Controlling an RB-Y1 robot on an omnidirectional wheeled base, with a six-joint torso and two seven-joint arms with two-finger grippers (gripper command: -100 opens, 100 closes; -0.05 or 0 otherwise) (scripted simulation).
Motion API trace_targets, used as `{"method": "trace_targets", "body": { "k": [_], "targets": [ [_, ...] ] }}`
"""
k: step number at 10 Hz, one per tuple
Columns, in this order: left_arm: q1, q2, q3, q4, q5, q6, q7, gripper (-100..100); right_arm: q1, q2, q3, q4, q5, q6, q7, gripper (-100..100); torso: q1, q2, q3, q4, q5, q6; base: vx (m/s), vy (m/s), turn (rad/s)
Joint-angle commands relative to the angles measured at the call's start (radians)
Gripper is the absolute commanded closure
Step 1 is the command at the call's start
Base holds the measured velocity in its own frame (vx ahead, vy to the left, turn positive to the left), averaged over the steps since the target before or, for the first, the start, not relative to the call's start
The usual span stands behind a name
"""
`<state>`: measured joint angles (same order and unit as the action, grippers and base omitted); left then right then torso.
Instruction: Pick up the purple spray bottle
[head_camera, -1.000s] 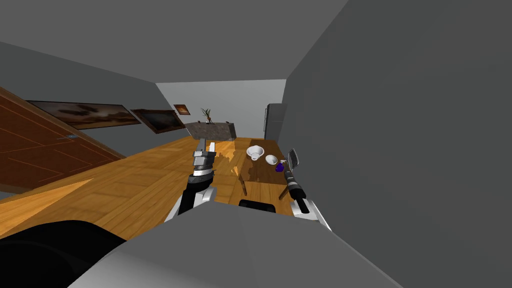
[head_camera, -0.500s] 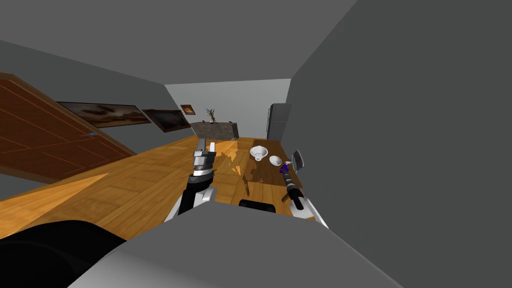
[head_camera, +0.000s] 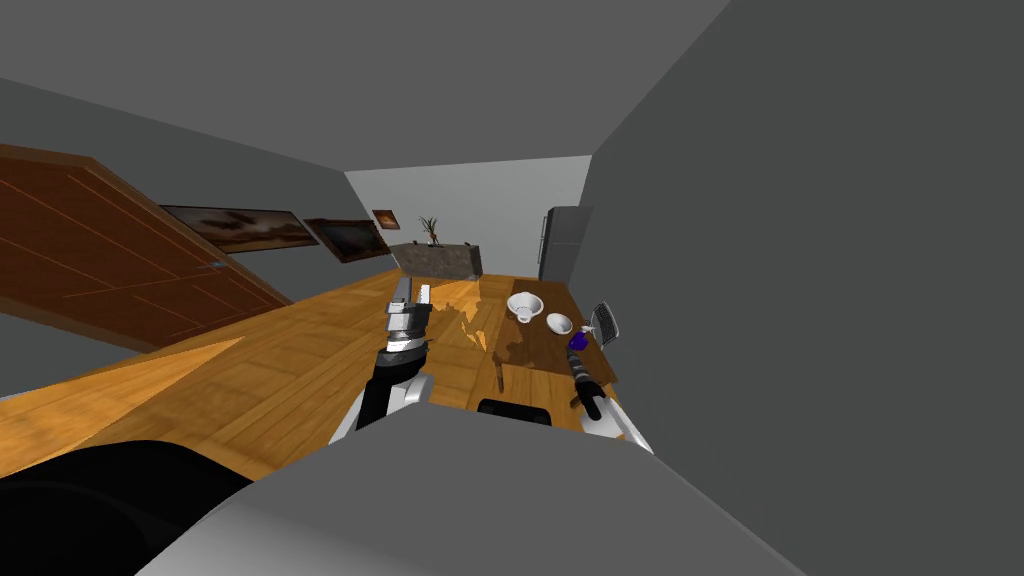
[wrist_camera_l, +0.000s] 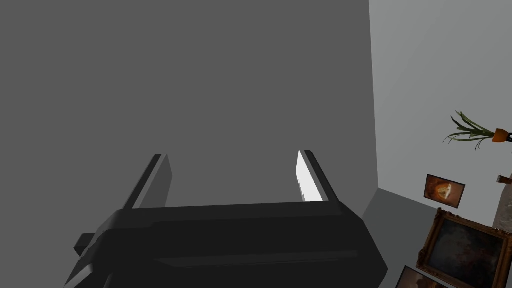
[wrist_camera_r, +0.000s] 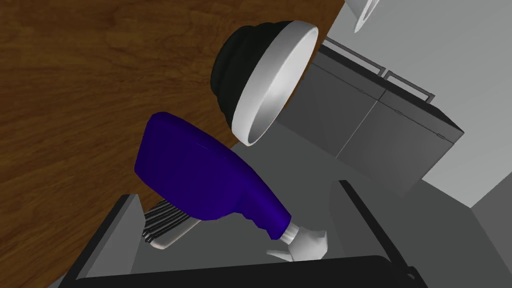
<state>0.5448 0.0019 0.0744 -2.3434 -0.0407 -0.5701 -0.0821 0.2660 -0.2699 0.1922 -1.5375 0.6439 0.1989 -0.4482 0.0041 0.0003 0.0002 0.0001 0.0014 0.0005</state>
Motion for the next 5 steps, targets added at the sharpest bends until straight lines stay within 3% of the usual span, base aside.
{"method": "trace_targets", "body": {
  "k": [1,2,3,4,5],
  "targets": [
    [0.000,0.000,0.000,0.000,0.000,0.000,0.000,0,-0.024,-0.016,0.021,0.050,0.049,0.050,-0.035,-100,0.000,0.000,0.000,0.000,0.000,0.000,0.016,0.074,0.113],
    [0.000,0.000,0.000,0.000,0.000,0.000,0.000,0,-0.024,-0.016,0.021,0.069,0.049,0.059,-0.035,-100,0.000,0.000,0.000,0.000,0.000,0.000,0.012,0.053,0.054],
    [0.000,0.000,0.000,0.000,0.000,0.000,0.000,0,-0.045,-0.031,0.039,0.099,0.089,0.103,-0.066,-100,-0.001,0.000,0.000,0.000,0.000,0.000,0.006,0.061,0.131],
    [0.000,0.000,0.000,0.000,0.000,0.000,0.000,0,-0.045,-0.031,0.039,0.124,0.089,0.104,-0.066,-100,0.000,0.000,0.000,0.000,0.000,0.000,0.009,0.052,0.051],
    [0.000,0.000,0.000,0.000,0.000,0.000,0.000,0,-0.066,-0.047,0.057,0.157,0.130,0.148,-0.097,-100,-0.001,0.000,0.000,0.000,0.000,0.000,0.007,0.069,0.123]
  ]
}}
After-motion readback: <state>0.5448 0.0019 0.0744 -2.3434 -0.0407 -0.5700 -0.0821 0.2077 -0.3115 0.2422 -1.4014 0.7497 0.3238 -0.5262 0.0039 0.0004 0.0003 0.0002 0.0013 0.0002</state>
